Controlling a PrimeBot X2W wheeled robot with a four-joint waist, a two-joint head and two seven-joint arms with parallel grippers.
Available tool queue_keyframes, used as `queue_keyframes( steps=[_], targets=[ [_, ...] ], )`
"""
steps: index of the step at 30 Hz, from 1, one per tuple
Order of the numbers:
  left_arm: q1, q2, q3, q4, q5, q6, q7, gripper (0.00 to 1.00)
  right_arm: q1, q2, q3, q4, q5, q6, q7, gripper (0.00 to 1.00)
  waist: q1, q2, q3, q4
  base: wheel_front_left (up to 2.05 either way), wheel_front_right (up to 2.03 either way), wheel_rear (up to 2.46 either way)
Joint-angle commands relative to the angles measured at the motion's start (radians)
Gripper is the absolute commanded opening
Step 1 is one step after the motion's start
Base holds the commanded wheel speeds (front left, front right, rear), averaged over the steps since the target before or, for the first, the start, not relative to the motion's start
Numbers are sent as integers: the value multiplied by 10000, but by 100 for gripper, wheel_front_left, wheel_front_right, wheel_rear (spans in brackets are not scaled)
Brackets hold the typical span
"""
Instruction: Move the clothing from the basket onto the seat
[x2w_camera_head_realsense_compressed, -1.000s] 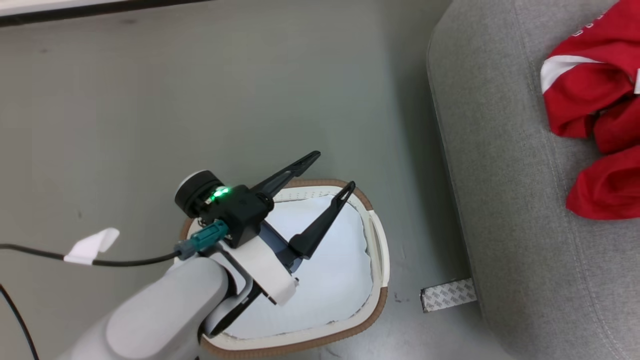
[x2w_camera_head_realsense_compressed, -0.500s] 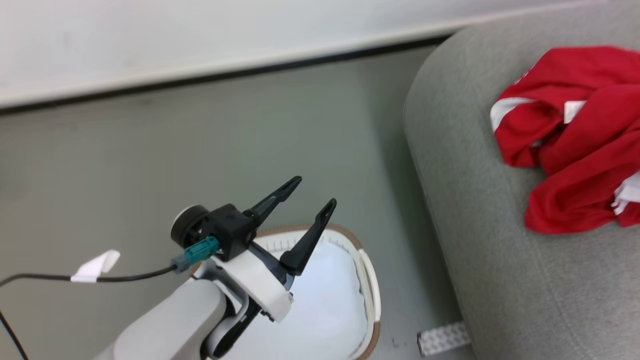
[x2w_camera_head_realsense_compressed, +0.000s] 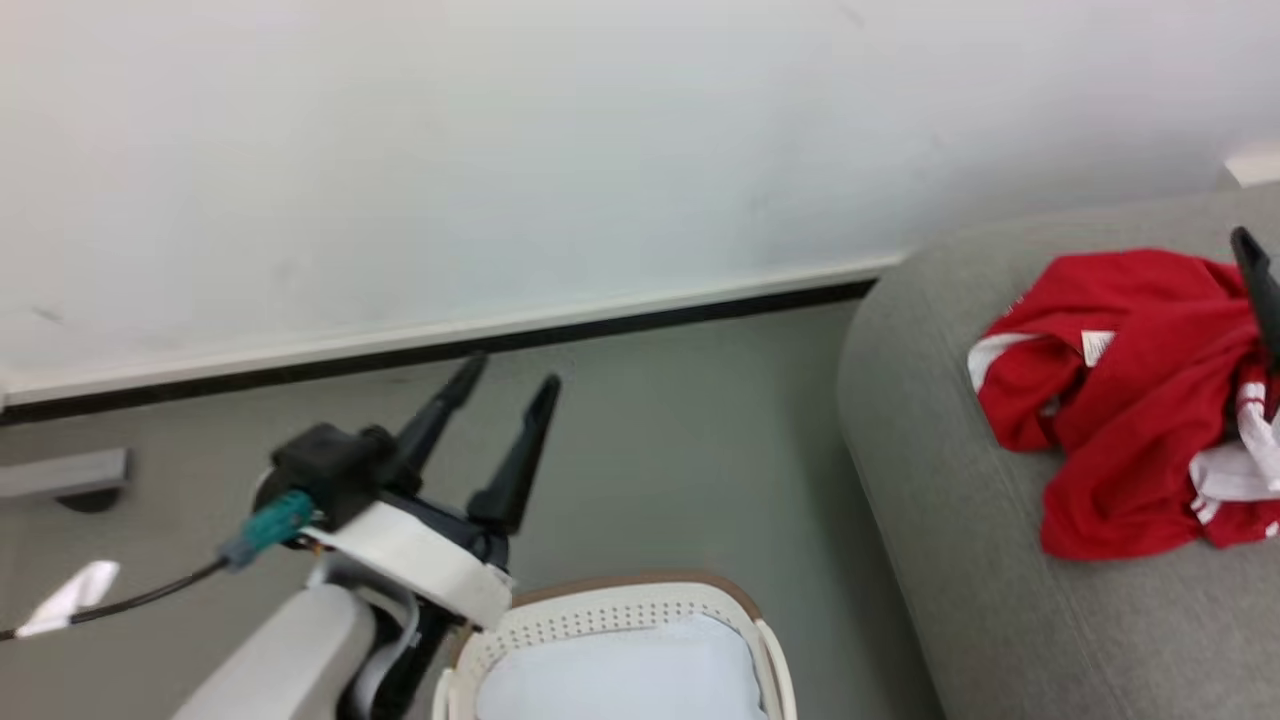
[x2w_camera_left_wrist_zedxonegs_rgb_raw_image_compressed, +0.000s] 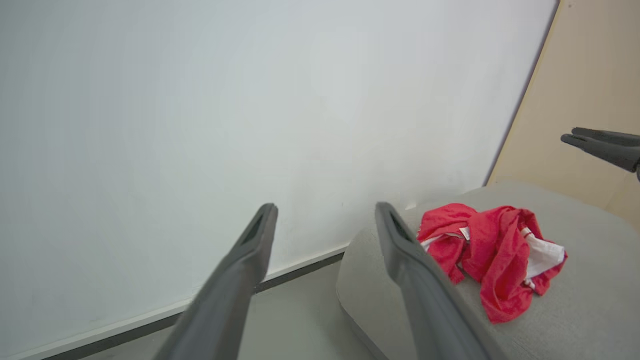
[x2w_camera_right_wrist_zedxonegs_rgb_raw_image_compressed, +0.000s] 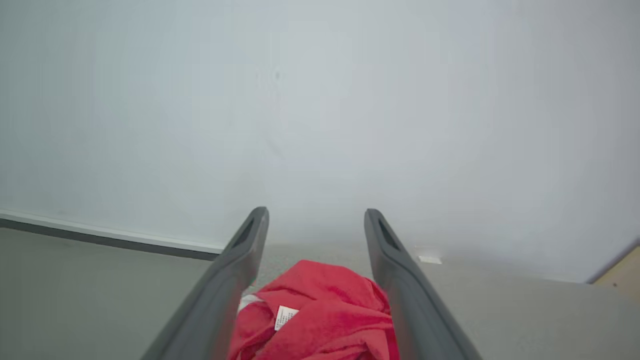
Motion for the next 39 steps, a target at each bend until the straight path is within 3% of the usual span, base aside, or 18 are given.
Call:
queue_keyframes(
  steps=[1, 8, 12, 16, 28, 39],
  targets=[
    [261, -41, 321, -147, 0, 16, 2, 100, 288, 42, -15, -249, -66, -25, -289, 100, 2, 0, -403, 396, 0, 0, 0],
    [1552, -8, 1997, -400, 458, 253, -1, 100, 1862, 1173, -859, -1533, 23, -23, -1711, 100, 2, 0, -807, 857, 0, 0, 0],
    [2373, -250, 2919, -369, 703, 493, 0, 100, 2952, 2087, -1300, -2099, -378, -23, -2209, 100, 2, 0, -913, 1001, 0, 0, 0],
    [3051, -621, 3736, -178, 860, 426, 0, 100, 3764, 2773, -1418, -2302, -1012, -23, -2717, 100, 2, 0, -970, 1074, 0, 0, 0],
    [4106, -2128, 5720, 731, 2368, -849, -1, 100, 5465, 4788, -2131, -2285, -2636, -23, -3419, 100, 2, 0, -952, 1107, 0, 0, 0],
    [4150, -2898, 6681, 916, 3563, -1735, -1, 100, 5487, 5120, -1991, -2325, -2780, -23, -3426, 100, 2, 0, -811, 935, 0, 0, 0]
  ],
)
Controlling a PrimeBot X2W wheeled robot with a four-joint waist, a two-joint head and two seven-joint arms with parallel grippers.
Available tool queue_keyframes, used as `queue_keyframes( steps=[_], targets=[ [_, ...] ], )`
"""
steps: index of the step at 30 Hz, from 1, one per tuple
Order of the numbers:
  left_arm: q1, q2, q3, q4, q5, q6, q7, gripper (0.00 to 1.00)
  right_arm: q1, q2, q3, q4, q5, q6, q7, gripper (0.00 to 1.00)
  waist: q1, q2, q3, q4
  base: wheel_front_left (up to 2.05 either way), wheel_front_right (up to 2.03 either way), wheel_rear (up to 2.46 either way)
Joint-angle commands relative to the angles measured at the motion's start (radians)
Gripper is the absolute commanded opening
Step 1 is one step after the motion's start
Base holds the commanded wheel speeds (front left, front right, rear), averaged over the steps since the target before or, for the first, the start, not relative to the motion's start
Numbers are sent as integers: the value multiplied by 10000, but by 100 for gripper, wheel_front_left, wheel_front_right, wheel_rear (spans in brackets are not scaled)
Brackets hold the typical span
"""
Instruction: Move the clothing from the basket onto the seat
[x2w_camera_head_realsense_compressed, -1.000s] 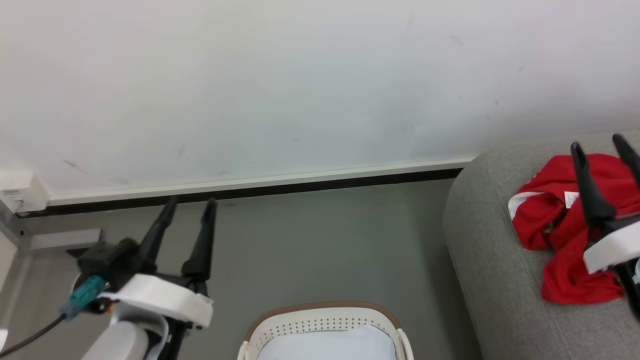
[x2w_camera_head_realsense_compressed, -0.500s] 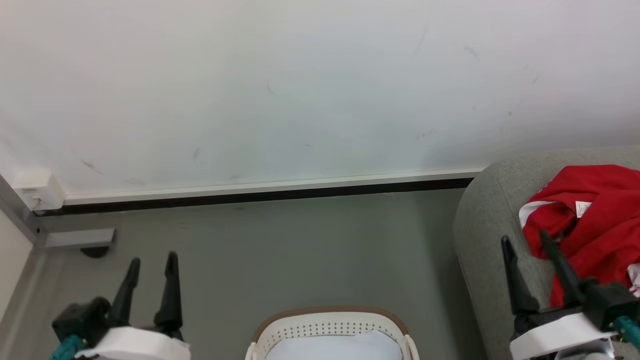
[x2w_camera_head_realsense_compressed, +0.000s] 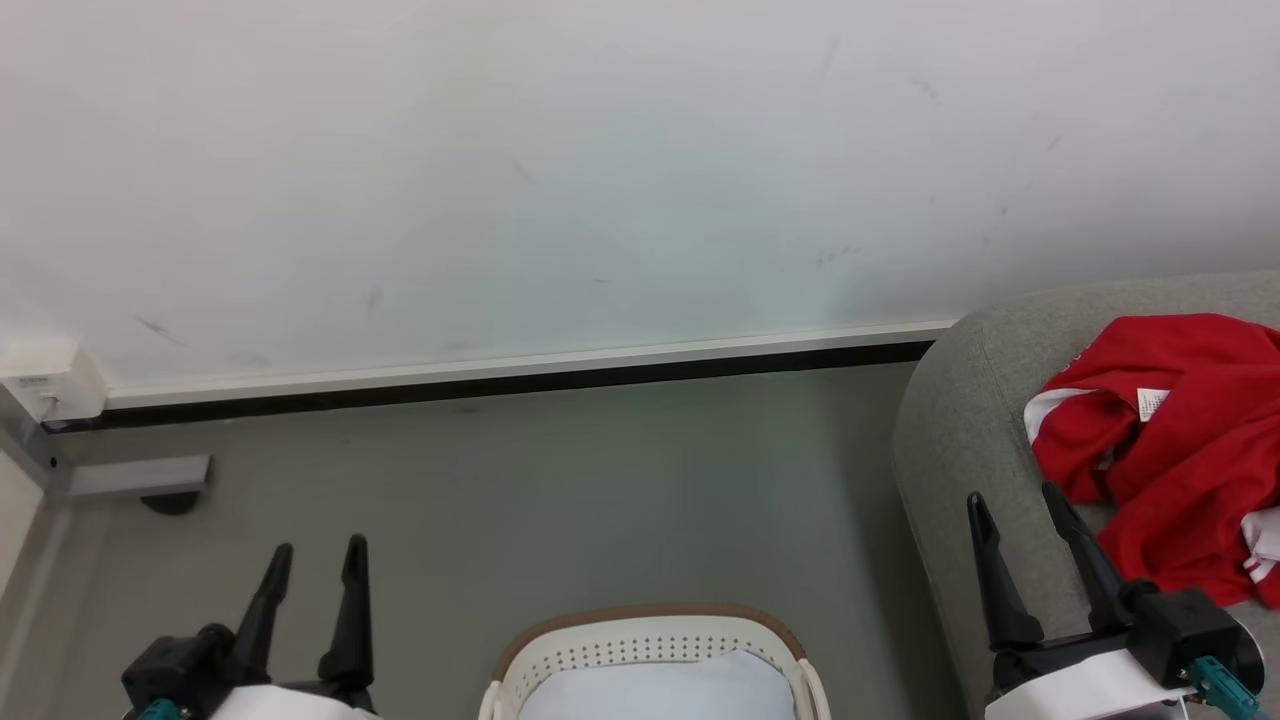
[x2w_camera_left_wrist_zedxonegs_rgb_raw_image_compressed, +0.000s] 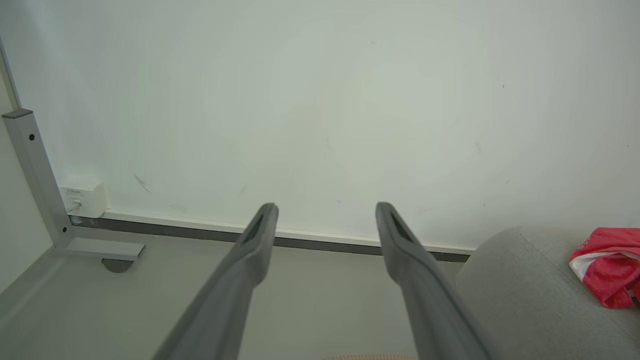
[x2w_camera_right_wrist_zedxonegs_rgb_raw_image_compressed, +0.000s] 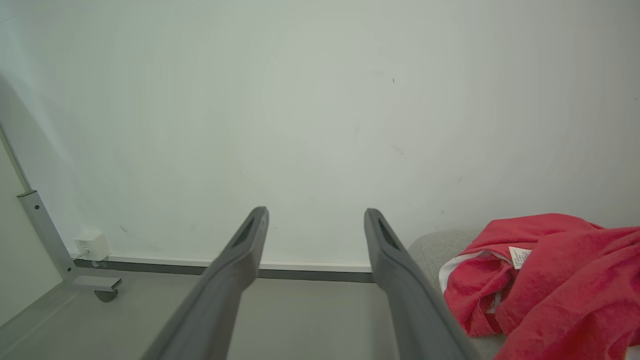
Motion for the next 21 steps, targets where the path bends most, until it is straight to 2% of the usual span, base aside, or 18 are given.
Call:
queue_keyframes(
  steps=[1, 21],
  targets=[
    [-54, -44, 104, 40, 182, -70, 1, 100, 11, 34, 46, 32, 19, -23, -68, 100, 1, 0, 25, -3, 0, 0, 0],
    [-186, -387, 418, 145, 763, -313, 1, 100, -171, 145, 330, 216, 189, -23, -67, 100, 1, 0, 74, 23, 0, 0, 0]
  ],
)
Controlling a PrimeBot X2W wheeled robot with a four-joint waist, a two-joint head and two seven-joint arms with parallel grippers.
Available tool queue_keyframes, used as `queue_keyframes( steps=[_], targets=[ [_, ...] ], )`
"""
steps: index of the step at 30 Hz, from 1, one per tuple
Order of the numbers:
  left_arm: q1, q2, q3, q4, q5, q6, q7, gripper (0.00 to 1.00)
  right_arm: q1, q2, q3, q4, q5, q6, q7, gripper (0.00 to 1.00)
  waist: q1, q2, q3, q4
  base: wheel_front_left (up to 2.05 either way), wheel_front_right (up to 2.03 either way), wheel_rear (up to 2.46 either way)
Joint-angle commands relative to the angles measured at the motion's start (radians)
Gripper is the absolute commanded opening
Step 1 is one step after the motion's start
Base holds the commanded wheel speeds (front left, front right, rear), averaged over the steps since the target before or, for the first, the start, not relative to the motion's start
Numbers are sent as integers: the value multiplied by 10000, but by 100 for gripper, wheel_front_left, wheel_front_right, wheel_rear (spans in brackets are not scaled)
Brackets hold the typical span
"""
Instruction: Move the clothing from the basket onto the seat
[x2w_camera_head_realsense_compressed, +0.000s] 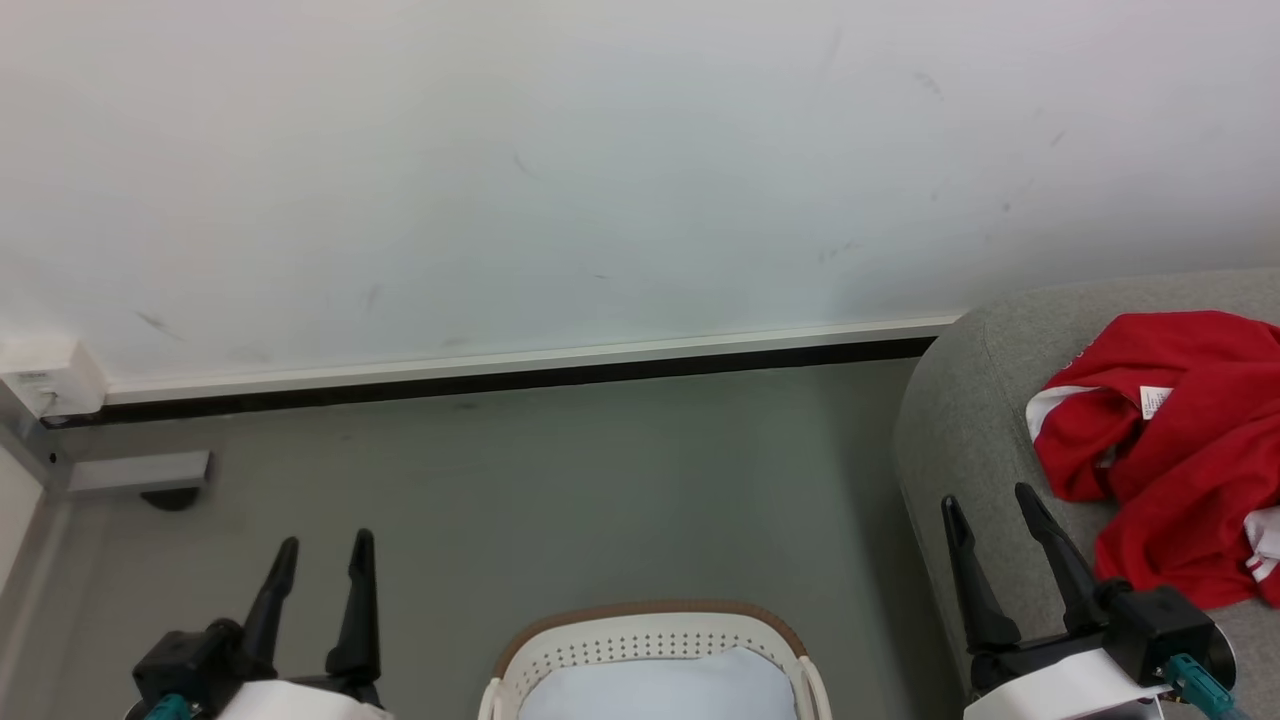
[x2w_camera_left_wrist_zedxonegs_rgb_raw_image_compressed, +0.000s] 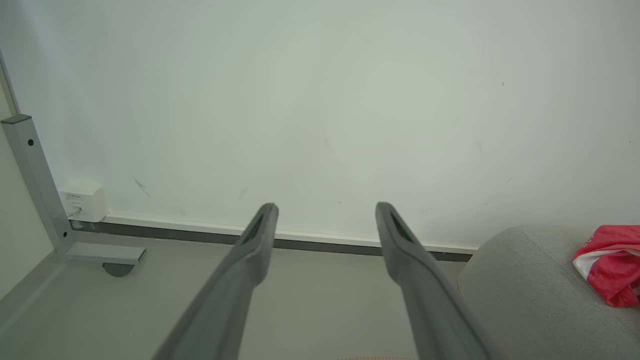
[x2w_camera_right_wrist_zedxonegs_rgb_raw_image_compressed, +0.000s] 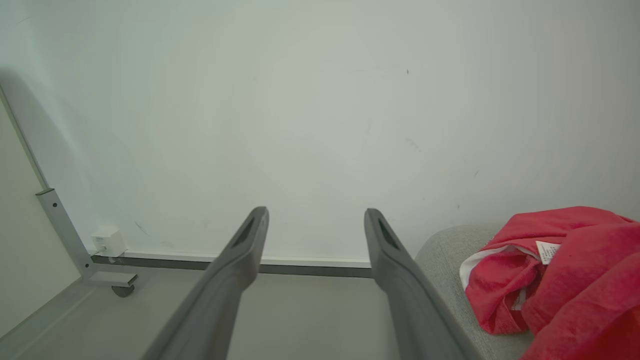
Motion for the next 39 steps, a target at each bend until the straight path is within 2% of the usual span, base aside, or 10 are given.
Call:
queue_keyframes(
  steps=[1, 10, 11, 15, 38, 39],
  targets=[
    [-42, 15, 37, 35, 110, -28, 1, 100, -61, -10, 0, 19, 81, -23, -48, 100, 0, 0, 4, -5, 0, 0, 0],
    [-84, 81, -167, 112, -134, -17, 1, 100, -64, 4, -21, 30, 99, -23, -40, 100, 0, 0, 46, -18, 0, 0, 0],
    [-12, 11, -177, 80, -118, -27, 0, 0, -1, 12, -15, 15, 48, 0, -16, 0, 1, 0, 47, -18, 0, 0, 0],
    [113, -97, -173, 376, -280, -31, 79, 0, 228, 28, -10, 212, 217, 2, 24, 0, 1, 0, 48, -10, 0, 0, 0],
    [-14, -164, 109, -25, -4172, 204, 1156, 0, 216, -125, -607, 90, 4281, -3, 939, 0, 1, 0, 28, 183, 0, 0, 0],
    [-23, -174, 146, -107, -4755, 253, 1315, 0, 219, -160, -678, 67, 4893, -3, 1063, 0, 1, 0, 25, 216, 0, 0, 0]
  ],
)
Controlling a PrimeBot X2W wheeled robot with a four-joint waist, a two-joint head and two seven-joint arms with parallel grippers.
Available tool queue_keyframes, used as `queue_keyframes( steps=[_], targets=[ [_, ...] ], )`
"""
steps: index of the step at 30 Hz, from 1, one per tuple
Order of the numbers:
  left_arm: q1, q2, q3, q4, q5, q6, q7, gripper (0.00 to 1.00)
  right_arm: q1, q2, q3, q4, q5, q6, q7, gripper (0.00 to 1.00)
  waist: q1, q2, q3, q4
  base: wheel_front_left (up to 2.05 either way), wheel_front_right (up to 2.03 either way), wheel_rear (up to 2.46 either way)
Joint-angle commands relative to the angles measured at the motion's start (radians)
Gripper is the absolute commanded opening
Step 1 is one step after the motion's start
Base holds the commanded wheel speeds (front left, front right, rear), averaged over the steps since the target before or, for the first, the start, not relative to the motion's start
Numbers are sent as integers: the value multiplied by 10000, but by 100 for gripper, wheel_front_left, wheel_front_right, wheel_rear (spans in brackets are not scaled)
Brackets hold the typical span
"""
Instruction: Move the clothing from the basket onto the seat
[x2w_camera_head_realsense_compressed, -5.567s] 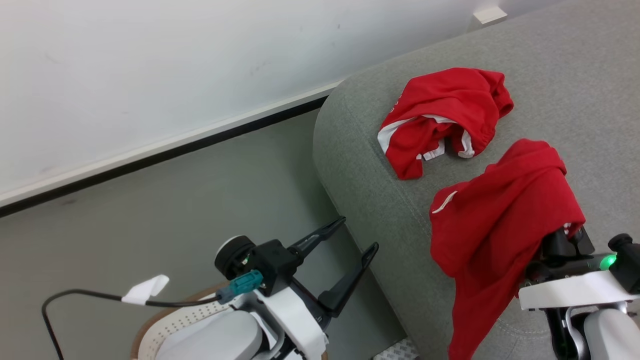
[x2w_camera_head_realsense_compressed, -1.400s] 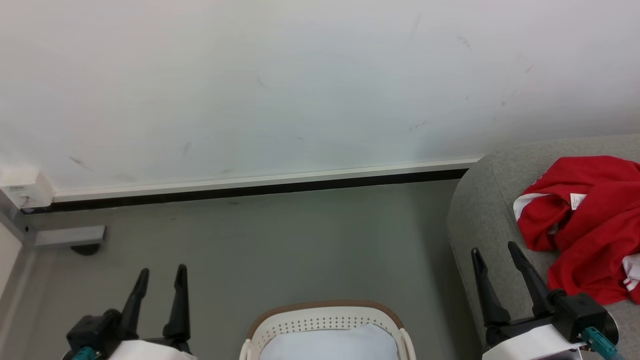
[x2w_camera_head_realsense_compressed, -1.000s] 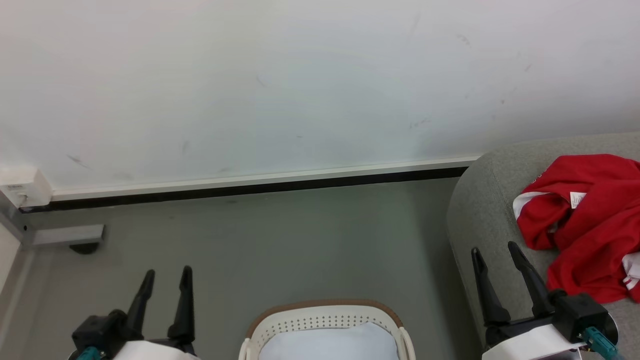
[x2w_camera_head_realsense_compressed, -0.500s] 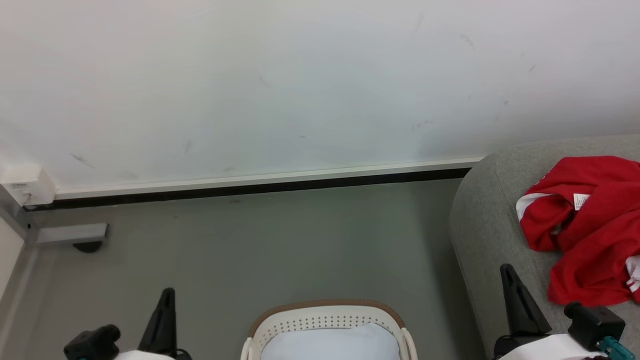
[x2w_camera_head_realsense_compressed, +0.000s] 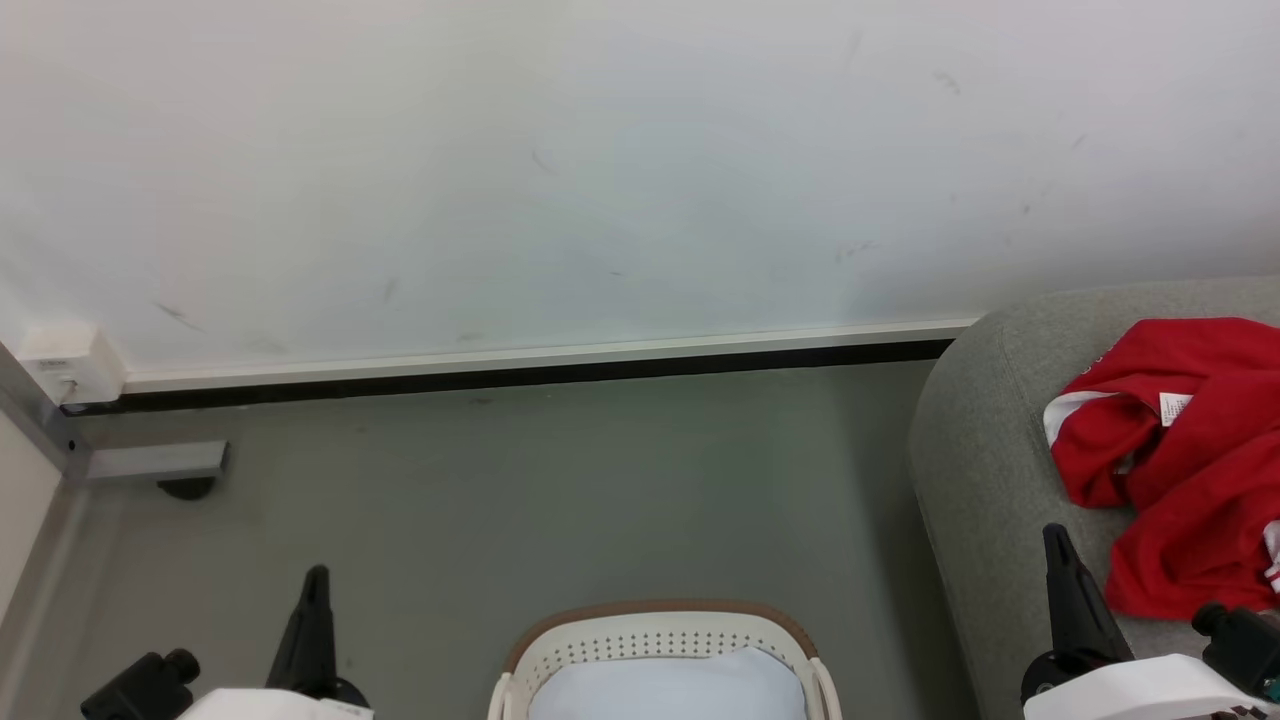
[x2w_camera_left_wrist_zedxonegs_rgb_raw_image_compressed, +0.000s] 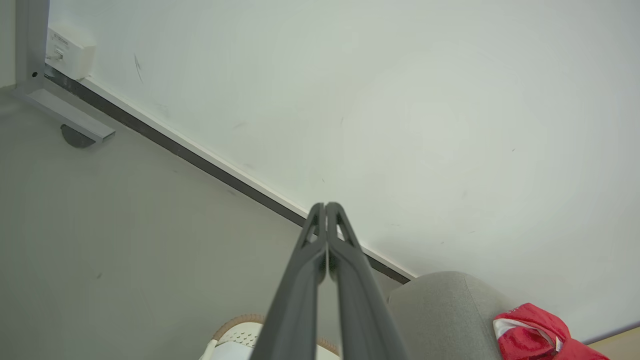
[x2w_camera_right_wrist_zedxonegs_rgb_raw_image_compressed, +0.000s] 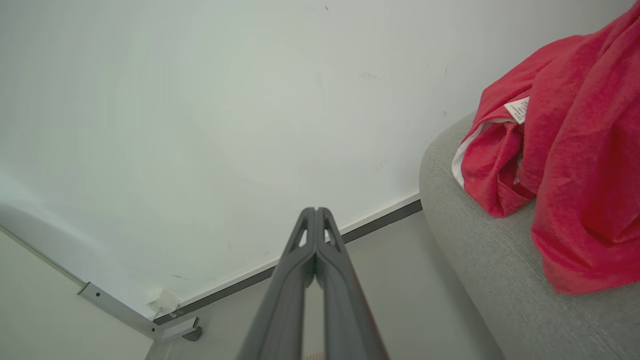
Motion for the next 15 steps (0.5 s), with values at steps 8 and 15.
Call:
queue_keyframes(
  steps=[8, 15],
  targets=[
    [-263, 8, 121, -319, -1301, 118, 352, 0, -166, -187, -182, -207, 1375, -7, 248, 0, 0, 0, -6, 69, 0, 0, 0],
    [-287, -5, 187, -424, -2169, 175, 600, 0, -159, -246, -269, -248, 2324, -8, 418, 0, 0, 0, -12, 128, 0, 0, 0]
  ],
)
